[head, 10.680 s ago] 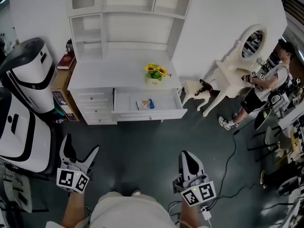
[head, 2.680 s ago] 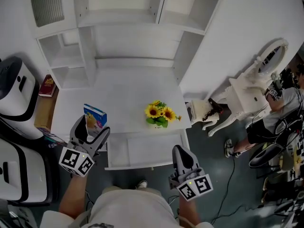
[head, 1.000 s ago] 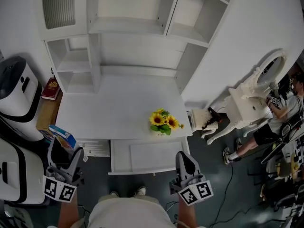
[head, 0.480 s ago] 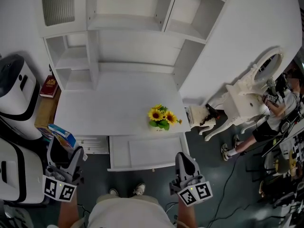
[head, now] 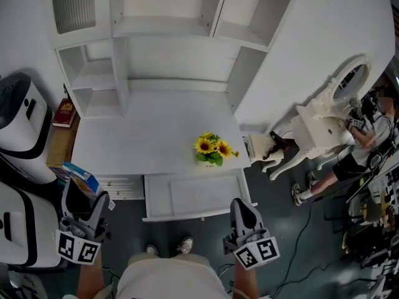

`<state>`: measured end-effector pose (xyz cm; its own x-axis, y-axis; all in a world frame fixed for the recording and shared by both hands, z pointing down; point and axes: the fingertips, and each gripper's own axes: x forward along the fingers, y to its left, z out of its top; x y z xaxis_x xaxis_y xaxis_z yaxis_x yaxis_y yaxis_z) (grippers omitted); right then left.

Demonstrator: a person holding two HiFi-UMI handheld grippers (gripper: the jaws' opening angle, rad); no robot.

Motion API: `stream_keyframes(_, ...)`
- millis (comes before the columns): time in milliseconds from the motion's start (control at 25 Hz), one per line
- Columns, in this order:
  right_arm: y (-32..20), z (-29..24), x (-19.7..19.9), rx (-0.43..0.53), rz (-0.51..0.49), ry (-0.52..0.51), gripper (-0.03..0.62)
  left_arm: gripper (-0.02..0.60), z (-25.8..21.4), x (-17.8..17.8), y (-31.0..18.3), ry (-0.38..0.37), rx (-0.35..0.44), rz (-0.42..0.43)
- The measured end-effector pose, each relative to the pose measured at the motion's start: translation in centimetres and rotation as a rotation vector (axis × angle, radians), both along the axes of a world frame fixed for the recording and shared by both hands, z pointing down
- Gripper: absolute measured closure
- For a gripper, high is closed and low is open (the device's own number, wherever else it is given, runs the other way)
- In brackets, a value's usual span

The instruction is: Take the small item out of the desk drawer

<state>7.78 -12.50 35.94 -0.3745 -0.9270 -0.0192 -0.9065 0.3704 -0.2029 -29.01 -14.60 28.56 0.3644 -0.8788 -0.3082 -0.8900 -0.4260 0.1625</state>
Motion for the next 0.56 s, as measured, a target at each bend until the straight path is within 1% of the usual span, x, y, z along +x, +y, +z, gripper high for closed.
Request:
stream_keyframes(320, 0.2, -0.1, -0.3, -0.002, -0.002, 0.013, 0.583, 0.15, 0.1, -0.1, 0.2, 0.012, 0.004, 0.003)
stream_keyframes(560, 0.7, -0.2, -1.2, -0.001, 0.0, 0.022, 0.583, 0.15, 0.2, -0.8, 0.4, 0.019, 0.01, 0.009)
